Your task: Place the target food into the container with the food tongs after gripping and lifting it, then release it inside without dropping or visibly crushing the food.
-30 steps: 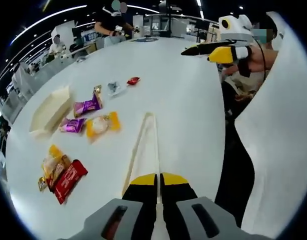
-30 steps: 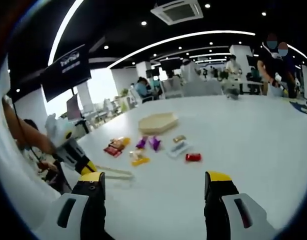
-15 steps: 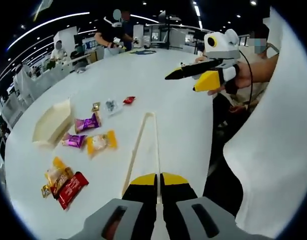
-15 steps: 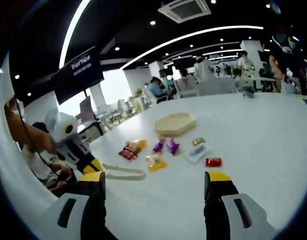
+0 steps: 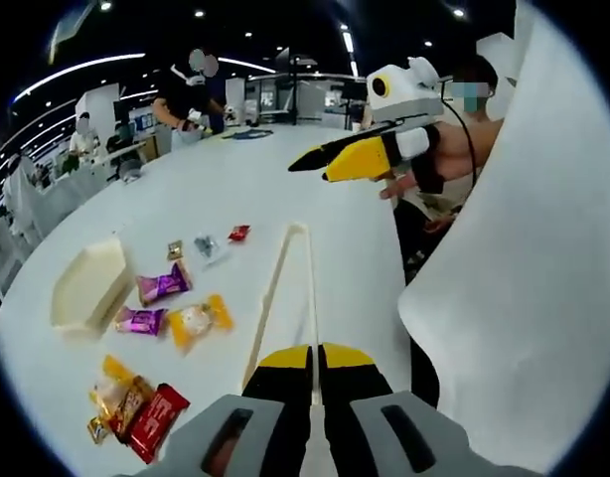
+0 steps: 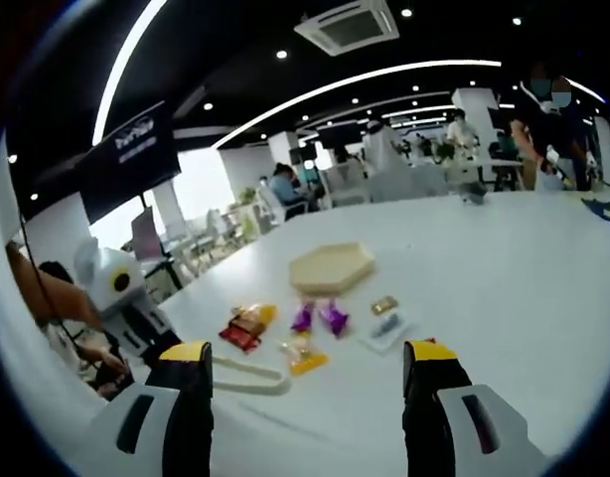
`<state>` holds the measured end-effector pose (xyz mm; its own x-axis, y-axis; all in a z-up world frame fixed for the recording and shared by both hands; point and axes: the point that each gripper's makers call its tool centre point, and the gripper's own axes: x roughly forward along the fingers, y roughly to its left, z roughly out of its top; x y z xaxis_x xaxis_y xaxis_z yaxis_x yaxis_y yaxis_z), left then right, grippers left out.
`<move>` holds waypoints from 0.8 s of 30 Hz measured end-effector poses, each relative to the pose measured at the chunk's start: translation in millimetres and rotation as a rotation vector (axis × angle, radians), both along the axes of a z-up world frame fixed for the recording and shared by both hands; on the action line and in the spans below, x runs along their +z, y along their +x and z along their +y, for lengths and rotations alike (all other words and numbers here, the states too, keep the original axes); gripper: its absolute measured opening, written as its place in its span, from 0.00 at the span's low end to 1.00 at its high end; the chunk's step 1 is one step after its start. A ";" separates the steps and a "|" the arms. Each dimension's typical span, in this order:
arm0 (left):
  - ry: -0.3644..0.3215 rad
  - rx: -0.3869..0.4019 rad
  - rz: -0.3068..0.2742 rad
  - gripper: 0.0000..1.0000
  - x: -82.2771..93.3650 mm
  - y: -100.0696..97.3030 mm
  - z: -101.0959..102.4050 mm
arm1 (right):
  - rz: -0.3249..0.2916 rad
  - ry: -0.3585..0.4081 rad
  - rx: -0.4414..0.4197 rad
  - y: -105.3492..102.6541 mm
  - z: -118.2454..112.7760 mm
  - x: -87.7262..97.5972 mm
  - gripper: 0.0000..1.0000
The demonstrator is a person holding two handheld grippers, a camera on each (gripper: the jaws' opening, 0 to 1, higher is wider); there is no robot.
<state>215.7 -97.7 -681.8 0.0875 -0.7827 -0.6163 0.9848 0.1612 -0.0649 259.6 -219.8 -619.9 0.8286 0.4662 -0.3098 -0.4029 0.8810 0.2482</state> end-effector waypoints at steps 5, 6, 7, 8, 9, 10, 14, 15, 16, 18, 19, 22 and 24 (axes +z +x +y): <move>-0.041 -0.054 0.025 0.00 2.3 2.8 2.6 | 0.006 -0.021 -0.097 -3.9 -3.1 -4.6 0.79; -0.049 -0.060 0.027 0.00 3.2 3.1 2.0 | 0.004 -0.021 -0.112 -5.1 -4.1 -4.6 0.79; -0.064 -0.077 0.038 0.00 4.8 2.0 0.2 | 0.005 -0.021 -0.131 -6.7 -5.4 -4.7 0.79; -0.067 -0.083 0.044 0.00 5.0 1.7 -0.2 | 0.005 -0.020 -0.148 -8.4 -6.5 -4.8 0.79; -0.070 -0.093 0.045 0.00 5.0 1.4 -0.9 | 0.007 -0.020 -0.166 -11.2 -8.1 -5.7 0.79; -0.071 -0.102 0.046 0.00 5.1 0.7 -1.5 | 0.008 -0.019 -0.176 -13.1 -9.0 -6.1 0.79; -0.088 -0.126 0.066 0.00 6.1 -3.2 -6.7 | 0.017 -0.017 -0.212 -18.3 -13.2 -7.4 0.79; -0.085 -0.139 0.057 0.00 5.6 -3.5 -9.0 | 0.021 -0.016 -0.212 -17.9 -13.5 -7.0 0.79; -0.085 -0.140 0.058 0.00 5.6 -3.3 -9.5 | 0.023 -0.017 -0.210 -17.8 -13.4 -6.8 0.79; -0.094 -0.132 0.069 0.00 8.6 -3.9 -11.5 | 0.023 -0.030 -0.190 -15.0 -10.9 -2.8 0.79; -0.097 -0.132 0.073 0.00 10.6 -4.7 -12.6 | 0.028 -0.038 -0.183 -14.5 -10.4 -1.7 0.79; -0.110 -0.163 0.069 0.00 14.5 -7.5 -16.4 | 0.010 -0.040 -0.195 -12.5 -12.5 3.9 0.79; -0.112 -0.166 0.066 0.00 14.6 -6.3 -17.4 | 0.007 -0.047 -0.199 -13.4 -13.1 4.0 0.79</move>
